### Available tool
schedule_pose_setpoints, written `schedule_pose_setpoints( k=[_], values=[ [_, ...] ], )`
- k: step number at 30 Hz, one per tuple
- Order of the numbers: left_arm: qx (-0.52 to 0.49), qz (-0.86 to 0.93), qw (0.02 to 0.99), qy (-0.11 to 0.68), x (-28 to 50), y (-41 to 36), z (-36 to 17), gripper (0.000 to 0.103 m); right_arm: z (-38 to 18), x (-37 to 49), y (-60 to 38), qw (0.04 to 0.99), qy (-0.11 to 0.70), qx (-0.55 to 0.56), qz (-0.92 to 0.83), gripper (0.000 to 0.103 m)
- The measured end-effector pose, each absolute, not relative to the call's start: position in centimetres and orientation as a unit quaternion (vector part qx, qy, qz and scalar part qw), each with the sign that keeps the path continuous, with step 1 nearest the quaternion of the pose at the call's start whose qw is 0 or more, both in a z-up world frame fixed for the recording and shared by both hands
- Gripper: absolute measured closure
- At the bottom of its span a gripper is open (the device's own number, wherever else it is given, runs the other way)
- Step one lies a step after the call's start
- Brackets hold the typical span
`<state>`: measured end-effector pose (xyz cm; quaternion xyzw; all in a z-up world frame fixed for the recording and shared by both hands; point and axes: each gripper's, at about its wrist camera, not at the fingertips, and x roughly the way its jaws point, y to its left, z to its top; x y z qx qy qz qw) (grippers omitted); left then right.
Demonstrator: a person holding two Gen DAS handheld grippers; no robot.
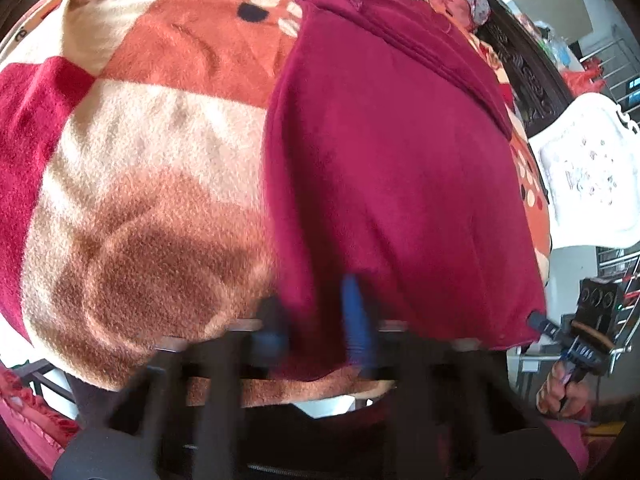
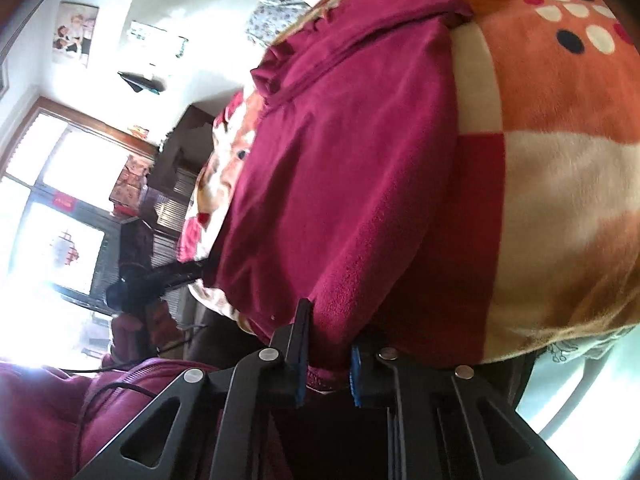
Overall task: Fold small clothes
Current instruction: 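Move both tools to the sweatshirt hem end, then grasp the hem end with both tools and lift it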
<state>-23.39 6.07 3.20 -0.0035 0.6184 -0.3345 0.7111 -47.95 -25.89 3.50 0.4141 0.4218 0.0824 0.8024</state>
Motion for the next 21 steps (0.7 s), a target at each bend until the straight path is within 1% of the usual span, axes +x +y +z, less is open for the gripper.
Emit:
schedule_pose_setpoints(
  k=[2,4,7,12,16,21],
  values=[
    [-0.012,-0.335,0.711,0.618,-23.2,6.2,3.3,0.095,4.5,-48.0,-26.4,0.807,0.401,0.424,0.090,0.089],
    [-0.031,-0.341,0.711,0.614,-23.0,6.4,4.0,0.096,5.3,-47.9,-27.1,0.808,0.378,0.441,0.099,0.089],
    [-0.053,-0.356,0.717,0.597,-22.4,6.5,5.6,0.096,6.6,-47.2,-28.1,0.815,0.345,0.455,0.103,0.090],
    [-0.097,-0.368,0.731,0.567,-20.5,6.1,8.3,0.096,8.1,-45.5,-29.6,0.828,0.314,0.454,0.100,0.090],
    [-0.115,-0.385,0.746,0.531,-17.9,3.9,11.0,0.096,9.9,-43.5,-31.8,0.846,0.280,0.447,0.082,0.090],
    [-0.117,-0.388,0.773,0.488,-14.6,1.3,13.0,0.096,11.5,-40.2,-35.4,0.863,0.249,0.436,0.062,0.090]
  ],
)
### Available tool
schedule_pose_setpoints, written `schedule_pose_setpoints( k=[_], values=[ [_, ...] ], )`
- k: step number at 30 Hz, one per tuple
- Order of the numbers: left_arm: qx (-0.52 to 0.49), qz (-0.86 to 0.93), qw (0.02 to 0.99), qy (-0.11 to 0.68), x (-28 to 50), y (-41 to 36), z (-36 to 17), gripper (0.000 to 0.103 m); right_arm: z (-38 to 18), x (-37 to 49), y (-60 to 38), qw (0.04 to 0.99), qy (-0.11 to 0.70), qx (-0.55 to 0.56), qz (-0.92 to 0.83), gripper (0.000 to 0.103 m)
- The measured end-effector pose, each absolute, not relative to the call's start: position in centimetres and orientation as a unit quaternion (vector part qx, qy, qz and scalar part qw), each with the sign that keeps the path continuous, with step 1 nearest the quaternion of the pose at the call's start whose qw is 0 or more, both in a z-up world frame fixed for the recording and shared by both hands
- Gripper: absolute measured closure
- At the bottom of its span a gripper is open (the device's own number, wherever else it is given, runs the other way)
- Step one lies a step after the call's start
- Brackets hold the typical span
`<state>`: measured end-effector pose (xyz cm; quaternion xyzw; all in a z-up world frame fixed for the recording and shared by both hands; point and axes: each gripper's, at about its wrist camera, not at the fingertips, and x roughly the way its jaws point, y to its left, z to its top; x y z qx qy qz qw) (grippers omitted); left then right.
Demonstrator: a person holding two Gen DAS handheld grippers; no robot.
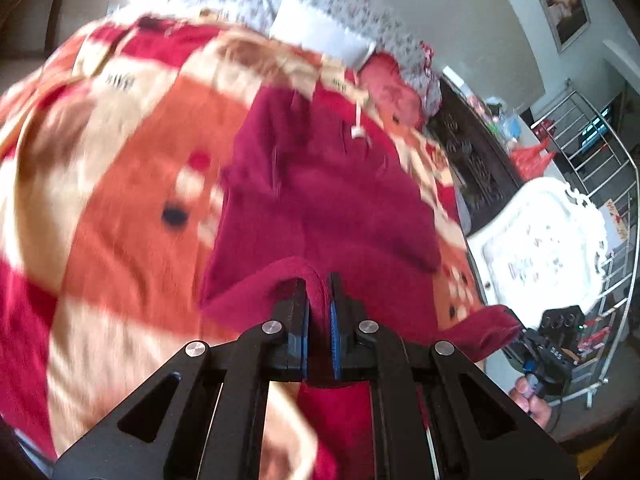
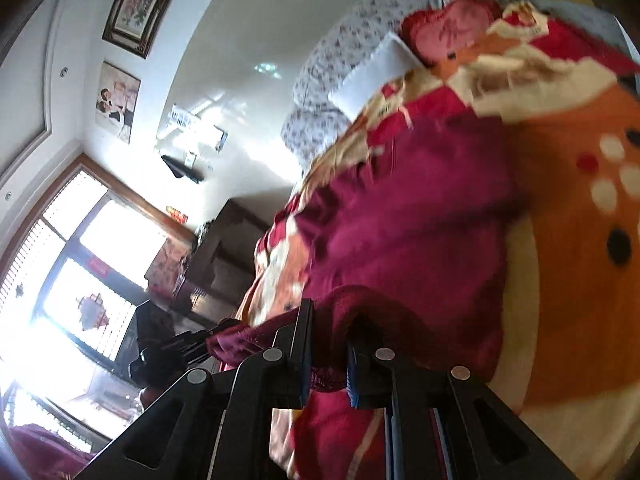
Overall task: Fold small clothes
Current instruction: 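Grasp the hem end with both tools and lift it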
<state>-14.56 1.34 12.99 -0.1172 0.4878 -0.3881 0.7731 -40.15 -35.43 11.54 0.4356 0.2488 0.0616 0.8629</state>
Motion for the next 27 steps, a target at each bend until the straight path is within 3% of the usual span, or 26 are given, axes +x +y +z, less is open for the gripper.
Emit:
schedule_pose_setpoints(
  k=[12,27],
  values=[
    [-0.090,-0.361,0.806,0.461,-4.6,-7.4,13.1,0.096,12.4,-30.4,-42.8,0.880,0.244,0.406,0.003,0.091],
    [-0.069,-0.322,0.817,0.473,3.3,-13.9,11.3,0.096,8.2,-21.1,-50.2,0.855,0.288,0.430,-0.035,0.091]
  ],
)
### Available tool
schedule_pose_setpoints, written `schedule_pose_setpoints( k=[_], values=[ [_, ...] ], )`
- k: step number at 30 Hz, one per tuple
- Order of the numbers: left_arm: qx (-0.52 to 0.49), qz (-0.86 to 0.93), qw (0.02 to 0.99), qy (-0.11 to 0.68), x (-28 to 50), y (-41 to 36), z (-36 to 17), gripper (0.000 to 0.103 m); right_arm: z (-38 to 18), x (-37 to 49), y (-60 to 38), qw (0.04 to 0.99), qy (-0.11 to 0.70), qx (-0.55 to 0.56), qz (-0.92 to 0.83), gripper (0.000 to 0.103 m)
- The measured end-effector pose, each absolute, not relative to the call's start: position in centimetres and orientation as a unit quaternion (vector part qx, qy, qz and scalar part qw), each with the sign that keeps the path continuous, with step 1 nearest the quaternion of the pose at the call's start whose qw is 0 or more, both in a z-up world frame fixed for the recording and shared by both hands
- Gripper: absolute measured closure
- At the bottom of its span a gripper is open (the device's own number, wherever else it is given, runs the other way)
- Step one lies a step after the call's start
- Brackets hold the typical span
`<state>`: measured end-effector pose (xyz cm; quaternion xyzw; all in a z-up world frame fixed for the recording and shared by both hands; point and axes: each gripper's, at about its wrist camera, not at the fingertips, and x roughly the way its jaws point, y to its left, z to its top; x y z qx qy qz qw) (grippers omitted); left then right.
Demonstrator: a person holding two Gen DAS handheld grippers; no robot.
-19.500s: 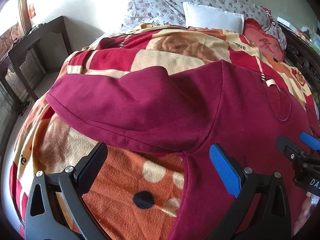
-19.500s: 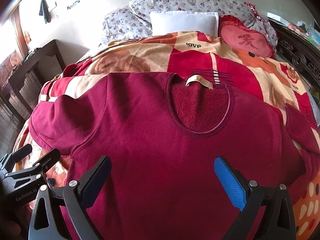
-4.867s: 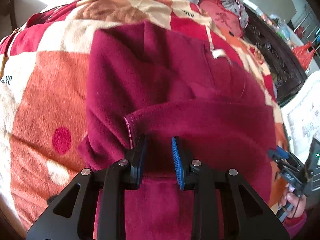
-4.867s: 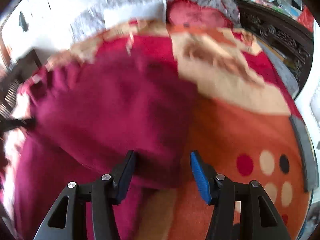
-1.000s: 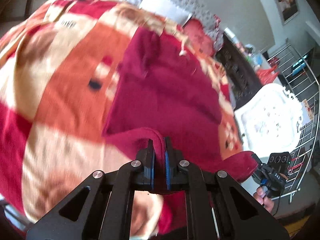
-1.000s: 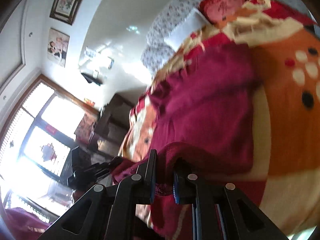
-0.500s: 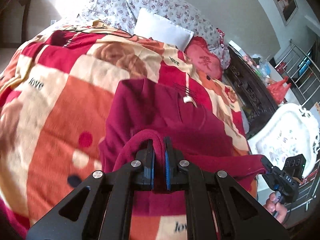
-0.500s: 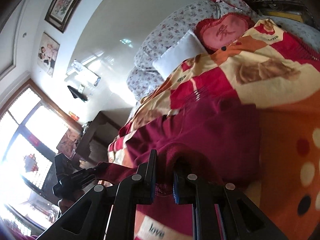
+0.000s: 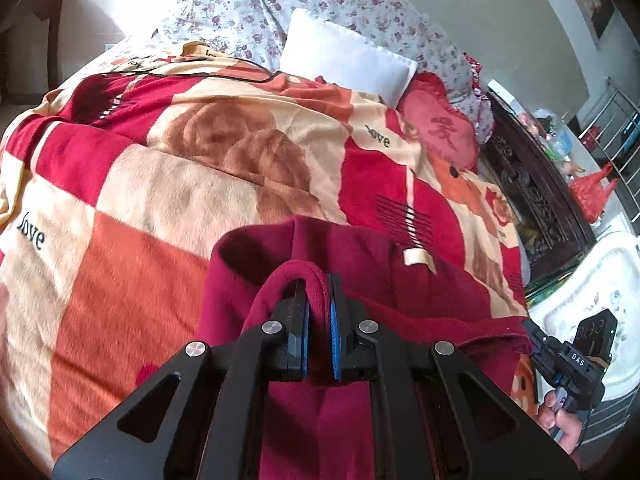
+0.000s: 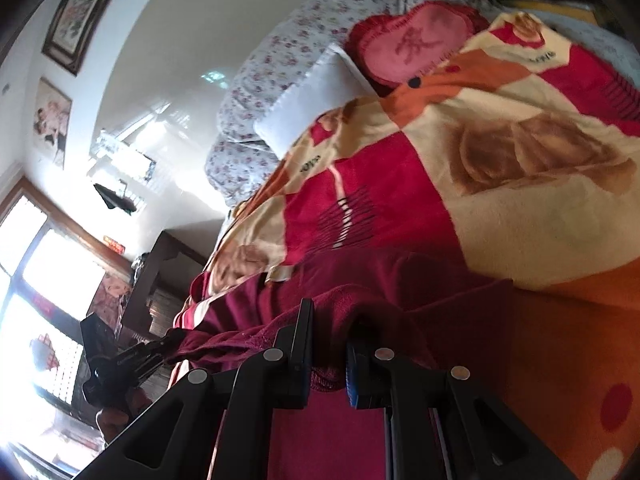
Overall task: Fold small clothes
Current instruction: 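Grasp the hem end with both tools and lift it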
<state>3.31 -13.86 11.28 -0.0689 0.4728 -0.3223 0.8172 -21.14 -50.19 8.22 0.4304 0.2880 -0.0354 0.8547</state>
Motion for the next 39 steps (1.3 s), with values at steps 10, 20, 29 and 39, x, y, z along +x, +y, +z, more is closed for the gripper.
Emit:
schedule_pose_setpoints(
  k=[10,20,29,39],
  values=[
    [-0.062,-0.313,0.824,0.469,3.8,-14.4,11.3,0.096,10.0,-20.2,-50.2,0.871,0.284,0.399,-0.035,0.091],
    [-0.039,-0.305,0.836,0.455,4.1,-15.7,11.6,0.096,9.7,-19.2,-50.8,0.872,0.290,0.391,-0.047,0.091],
    [-0.030,-0.298,0.834,0.463,5.3,-16.9,10.5,0.096,7.7,-17.9,-51.9,0.859,0.307,0.406,-0.055,0.091],
    [-0.048,-0.305,0.815,0.490,6.5,-16.7,9.6,0.093,7.1,-17.7,-53.0,0.833,0.321,0.448,-0.056,0.088]
  ],
)
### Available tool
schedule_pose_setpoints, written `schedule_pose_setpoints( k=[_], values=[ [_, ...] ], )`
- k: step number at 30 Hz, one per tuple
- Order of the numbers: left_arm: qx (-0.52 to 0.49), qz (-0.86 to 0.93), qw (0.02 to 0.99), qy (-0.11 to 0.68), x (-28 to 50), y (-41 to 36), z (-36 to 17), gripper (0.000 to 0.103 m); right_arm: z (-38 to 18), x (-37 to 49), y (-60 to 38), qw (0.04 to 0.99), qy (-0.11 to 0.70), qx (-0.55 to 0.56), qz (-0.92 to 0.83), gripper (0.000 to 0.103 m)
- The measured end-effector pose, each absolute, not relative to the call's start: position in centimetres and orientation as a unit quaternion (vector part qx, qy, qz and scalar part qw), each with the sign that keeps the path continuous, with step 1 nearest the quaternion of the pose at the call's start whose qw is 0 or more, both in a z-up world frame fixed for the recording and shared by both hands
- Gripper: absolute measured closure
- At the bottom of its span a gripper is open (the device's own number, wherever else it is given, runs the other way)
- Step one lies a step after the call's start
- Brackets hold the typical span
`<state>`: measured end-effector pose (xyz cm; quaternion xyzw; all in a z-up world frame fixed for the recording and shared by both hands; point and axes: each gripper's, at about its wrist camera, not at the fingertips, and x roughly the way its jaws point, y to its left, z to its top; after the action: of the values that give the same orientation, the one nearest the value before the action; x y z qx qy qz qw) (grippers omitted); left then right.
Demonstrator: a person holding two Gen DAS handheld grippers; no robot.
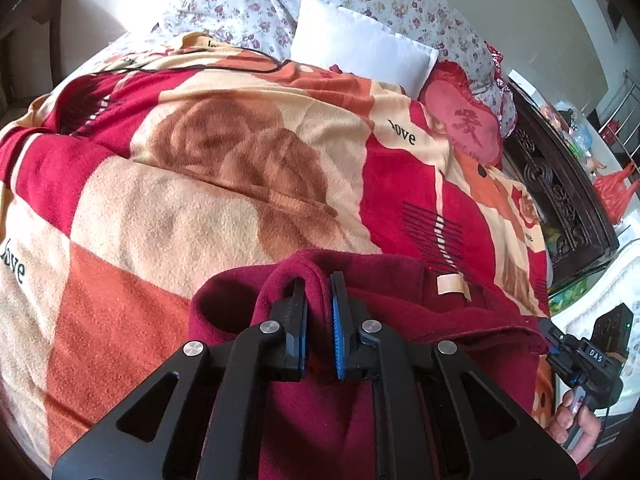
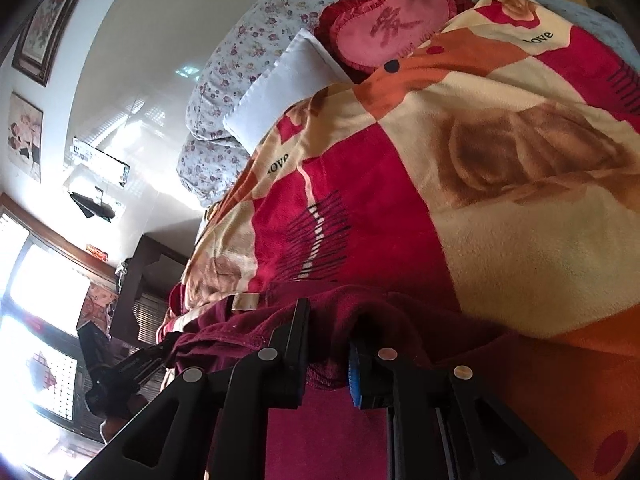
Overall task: Fold small clothes
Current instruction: 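Grasp the hem end with both tools and lift it, then carry the hem over toward the collar and release both tools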
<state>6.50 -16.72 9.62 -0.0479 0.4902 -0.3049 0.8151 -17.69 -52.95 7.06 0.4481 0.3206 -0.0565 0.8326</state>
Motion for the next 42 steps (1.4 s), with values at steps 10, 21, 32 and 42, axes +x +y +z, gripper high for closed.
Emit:
schedule_pose_setpoints(
  k=[10,21,32,42],
  values=[
    [-0.055,-0.325,0.809,0.487,5.9,-16.0,11.4,0.082,8.3,-18.8,-52.6,0.831,0.316,0.455,-0.052,0.082],
    [-0.124,-0.337,0.800,0.481,6.2,-14.1,12.8,0.035,11.1,-21.9,-52.8,0.852,0.266,0.444,-0.079,0.050],
    [-0.062,-0.324,0.815,0.476,5.1,-18.0,10.9,0.035,11.5,-16.7,-47.4,0.907,0.304,0.281,-0.072,0.064],
    [-0.023,-0.278,0.834,0.476,7.7,-20.8,8.1,0.035,6.3,-13.0,-51.2,0.878,0.341,0.302,-0.148,0.064]
  ],
)
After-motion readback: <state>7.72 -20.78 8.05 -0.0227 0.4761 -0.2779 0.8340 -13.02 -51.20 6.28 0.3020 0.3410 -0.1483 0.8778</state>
